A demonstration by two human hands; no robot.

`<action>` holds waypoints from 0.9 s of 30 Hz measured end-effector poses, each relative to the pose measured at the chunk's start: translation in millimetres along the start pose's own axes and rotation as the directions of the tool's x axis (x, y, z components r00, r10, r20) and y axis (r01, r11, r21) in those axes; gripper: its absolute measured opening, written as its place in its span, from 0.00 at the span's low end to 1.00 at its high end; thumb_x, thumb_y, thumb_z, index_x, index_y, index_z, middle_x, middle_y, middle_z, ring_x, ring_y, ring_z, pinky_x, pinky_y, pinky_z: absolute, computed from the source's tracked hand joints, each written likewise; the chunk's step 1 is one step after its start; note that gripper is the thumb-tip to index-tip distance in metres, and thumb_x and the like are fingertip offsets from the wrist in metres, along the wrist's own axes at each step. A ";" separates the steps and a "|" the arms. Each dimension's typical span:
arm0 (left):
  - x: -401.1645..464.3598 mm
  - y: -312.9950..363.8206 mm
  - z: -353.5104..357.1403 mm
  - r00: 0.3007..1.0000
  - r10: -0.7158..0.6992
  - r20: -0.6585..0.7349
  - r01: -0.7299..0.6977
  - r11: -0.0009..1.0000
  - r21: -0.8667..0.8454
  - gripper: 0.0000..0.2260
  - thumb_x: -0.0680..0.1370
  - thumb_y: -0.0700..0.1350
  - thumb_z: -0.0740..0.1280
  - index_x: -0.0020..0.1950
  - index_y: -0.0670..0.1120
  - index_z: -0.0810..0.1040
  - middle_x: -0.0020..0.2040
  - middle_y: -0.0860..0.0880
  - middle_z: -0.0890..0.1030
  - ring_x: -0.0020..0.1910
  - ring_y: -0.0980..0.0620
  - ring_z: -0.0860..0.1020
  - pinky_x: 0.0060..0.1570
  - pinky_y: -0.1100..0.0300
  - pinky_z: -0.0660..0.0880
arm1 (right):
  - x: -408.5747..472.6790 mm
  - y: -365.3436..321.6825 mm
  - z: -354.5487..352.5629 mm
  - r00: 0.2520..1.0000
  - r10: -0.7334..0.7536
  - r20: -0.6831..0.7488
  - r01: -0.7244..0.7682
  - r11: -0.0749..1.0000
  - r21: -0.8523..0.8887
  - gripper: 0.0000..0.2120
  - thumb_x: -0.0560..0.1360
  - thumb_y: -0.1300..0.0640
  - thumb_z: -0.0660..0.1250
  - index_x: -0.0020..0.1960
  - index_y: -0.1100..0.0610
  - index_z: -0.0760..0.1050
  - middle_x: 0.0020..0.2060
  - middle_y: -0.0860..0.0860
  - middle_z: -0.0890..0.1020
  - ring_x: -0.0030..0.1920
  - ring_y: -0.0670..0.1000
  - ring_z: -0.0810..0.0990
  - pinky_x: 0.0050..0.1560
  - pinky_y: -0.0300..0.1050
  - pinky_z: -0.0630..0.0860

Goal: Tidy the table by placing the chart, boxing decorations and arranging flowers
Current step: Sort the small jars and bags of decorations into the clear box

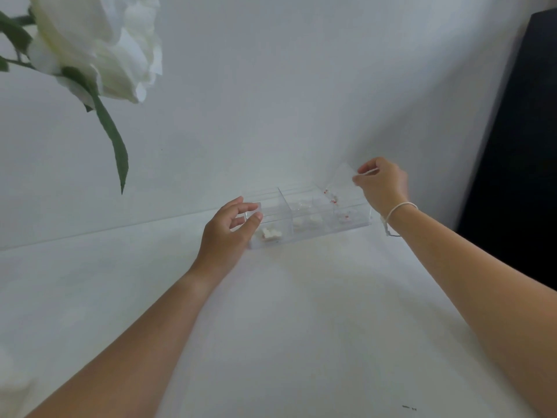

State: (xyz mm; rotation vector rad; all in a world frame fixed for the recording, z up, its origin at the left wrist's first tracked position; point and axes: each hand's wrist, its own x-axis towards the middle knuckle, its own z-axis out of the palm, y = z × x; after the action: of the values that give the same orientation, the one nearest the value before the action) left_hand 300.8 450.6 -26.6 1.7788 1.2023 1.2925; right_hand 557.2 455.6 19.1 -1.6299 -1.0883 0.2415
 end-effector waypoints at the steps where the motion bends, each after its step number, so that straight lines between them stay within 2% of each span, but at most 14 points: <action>1: -0.3 0.2 -0.1 1.000 0.001 0.000 -0.001 1.000 0.000 0.05 0.74 0.51 0.67 0.49 0.59 0.78 0.69 0.56 0.69 0.58 0.51 0.76 0.61 0.49 0.73 | -2.7 -0.6 1.5 1.000 -0.016 0.011 0.017 0.999 -0.035 0.04 0.70 0.60 0.64 0.42 0.52 0.75 0.38 0.50 0.78 0.38 0.51 0.74 0.40 0.42 0.70; 6: -0.6 1.0 -0.2 1.000 0.006 -0.004 -0.006 1.000 0.008 0.05 0.74 0.51 0.67 0.49 0.58 0.78 0.69 0.56 0.70 0.58 0.51 0.77 0.61 0.49 0.73 | -13.1 0.3 2.9 0.990 -0.132 0.044 0.139 0.956 -0.257 0.06 0.71 0.56 0.63 0.40 0.55 0.78 0.38 0.51 0.81 0.42 0.55 0.77 0.36 0.42 0.70; 10: -1.0 0.1 -0.6 1.000 0.004 0.003 -0.004 1.000 0.017 0.05 0.74 0.51 0.67 0.48 0.60 0.78 0.69 0.57 0.69 0.58 0.52 0.77 0.61 0.50 0.73 | -13.7 2.8 0.1 0.964 -0.256 0.072 0.264 0.882 -0.389 0.12 0.73 0.53 0.63 0.44 0.59 0.81 0.49 0.56 0.81 0.53 0.60 0.74 0.47 0.48 0.71; 15: -1.0 1.7 -1.0 1.000 0.002 0.000 -0.002 1.000 0.004 0.05 0.74 0.51 0.67 0.48 0.61 0.77 0.69 0.57 0.69 0.57 0.51 0.77 0.60 0.52 0.74 | -24.5 10.8 -3.3 0.958 -0.286 -0.012 0.269 0.914 -0.304 0.13 0.74 0.51 0.62 0.45 0.58 0.79 0.50 0.57 0.79 0.54 0.59 0.72 0.49 0.45 0.65; 19: -6.6 8.3 -0.2 0.999 0.011 -0.038 -0.011 1.000 0.012 0.09 0.74 0.50 0.67 0.54 0.56 0.77 0.69 0.56 0.69 0.57 0.53 0.76 0.49 0.66 0.70 | -51.0 11.6 -4.4 0.922 -0.377 -0.084 0.344 0.901 -0.266 0.11 0.74 0.51 0.62 0.46 0.57 0.78 0.50 0.57 0.78 0.52 0.59 0.73 0.53 0.48 0.65; 24: -29.3 18.7 -6.1 0.997 0.020 -0.068 -0.019 1.000 0.025 0.12 0.74 0.48 0.67 0.57 0.53 0.77 0.66 0.56 0.71 0.55 0.53 0.75 0.49 0.67 0.68 | -101.4 -3.7 -3.3 0.883 -0.469 0.018 0.458 0.853 -0.250 0.08 0.73 0.53 0.65 0.47 0.57 0.78 0.49 0.57 0.78 0.50 0.59 0.75 0.52 0.50 0.68; 27: -53.4 24.2 -17.2 0.997 -0.002 -0.077 0.002 1.000 0.002 0.12 0.74 0.48 0.66 0.58 0.53 0.76 0.66 0.56 0.73 0.55 0.54 0.76 0.44 0.78 0.67 | -135.5 -17.3 -2.7 0.859 -0.500 0.107 0.511 0.826 -0.240 0.08 0.72 0.54 0.67 0.47 0.58 0.79 0.49 0.56 0.78 0.47 0.59 0.76 0.51 0.52 0.70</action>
State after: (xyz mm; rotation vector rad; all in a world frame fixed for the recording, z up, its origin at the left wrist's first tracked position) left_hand 286.4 391.6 -20.1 1.7427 1.2471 1.3700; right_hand 474.6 352.2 -14.8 -1.4971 -1.5943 -0.2340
